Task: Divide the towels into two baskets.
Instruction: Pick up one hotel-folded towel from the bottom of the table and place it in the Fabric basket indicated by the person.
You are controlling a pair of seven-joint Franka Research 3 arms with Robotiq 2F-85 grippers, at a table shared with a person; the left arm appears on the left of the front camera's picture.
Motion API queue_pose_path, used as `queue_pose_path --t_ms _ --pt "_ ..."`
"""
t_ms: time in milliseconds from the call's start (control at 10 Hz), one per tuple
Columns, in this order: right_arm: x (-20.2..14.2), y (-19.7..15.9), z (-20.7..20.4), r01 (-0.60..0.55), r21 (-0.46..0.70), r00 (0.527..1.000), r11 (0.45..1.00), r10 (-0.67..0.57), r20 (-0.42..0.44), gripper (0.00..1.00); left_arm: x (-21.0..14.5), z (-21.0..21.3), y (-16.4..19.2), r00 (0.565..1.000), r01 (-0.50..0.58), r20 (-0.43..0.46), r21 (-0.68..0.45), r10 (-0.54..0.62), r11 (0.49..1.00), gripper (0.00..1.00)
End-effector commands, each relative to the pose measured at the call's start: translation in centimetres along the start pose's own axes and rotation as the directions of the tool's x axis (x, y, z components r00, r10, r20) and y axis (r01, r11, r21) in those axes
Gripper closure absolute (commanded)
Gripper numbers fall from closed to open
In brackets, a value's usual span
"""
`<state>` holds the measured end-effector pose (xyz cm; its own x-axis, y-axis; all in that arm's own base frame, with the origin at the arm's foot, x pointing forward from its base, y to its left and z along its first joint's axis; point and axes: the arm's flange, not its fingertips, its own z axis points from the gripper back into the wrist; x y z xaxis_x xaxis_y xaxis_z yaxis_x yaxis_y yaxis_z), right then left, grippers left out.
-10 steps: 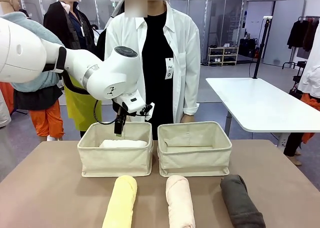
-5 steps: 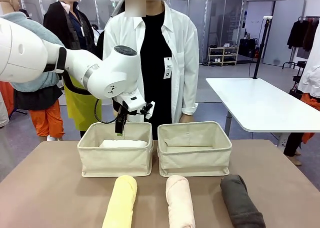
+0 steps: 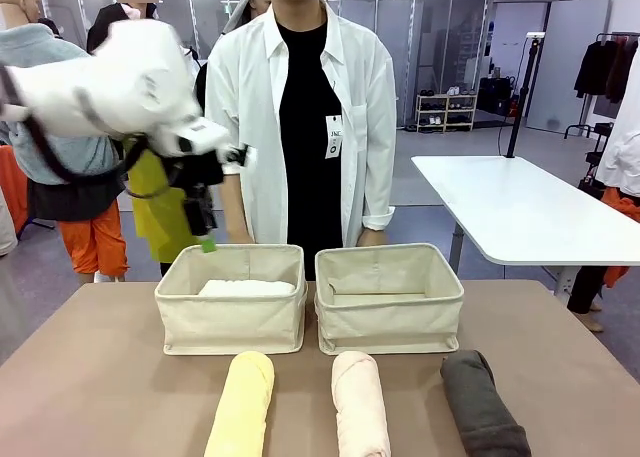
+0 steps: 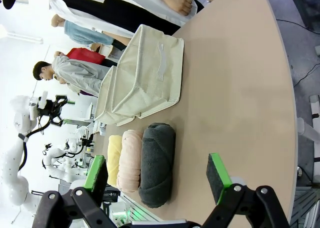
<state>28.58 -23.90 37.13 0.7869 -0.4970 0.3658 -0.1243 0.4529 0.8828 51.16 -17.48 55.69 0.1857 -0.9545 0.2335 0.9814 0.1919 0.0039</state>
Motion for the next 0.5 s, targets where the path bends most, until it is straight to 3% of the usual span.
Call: queue_pose_path --t_ms 0,100,200,400 --pt "-0.1 0.2 0.0 -0.010 0.015 1.000 1.000 0.010 0.011 0.00 -8.1 1.3 -3.8 0.972 -0.122 0.176 -0.188 0.156 0.975 0.00" --pt "-0.1 0.2 0.0 -0.010 0.015 1.000 1.000 0.010 0.011 0.00 -12.6 2.2 -5.4 0.927 -0.198 0.259 -0.277 0.272 0.940 0.00" --pt "-0.1 0.2 0.0 -0.010 0.015 1.000 1.000 0.010 0.011 0.00 -16.9 2.4 -7.2 0.850 -0.246 0.361 -0.372 0.383 0.895 0.00" --pt "-0.1 0.2 0.0 -0.010 0.015 1.000 1.000 0.010 0.011 0.00 -25.2 1.1 -10.9 0.670 -0.344 0.420 -0.555 0.612 0.757 0.00"
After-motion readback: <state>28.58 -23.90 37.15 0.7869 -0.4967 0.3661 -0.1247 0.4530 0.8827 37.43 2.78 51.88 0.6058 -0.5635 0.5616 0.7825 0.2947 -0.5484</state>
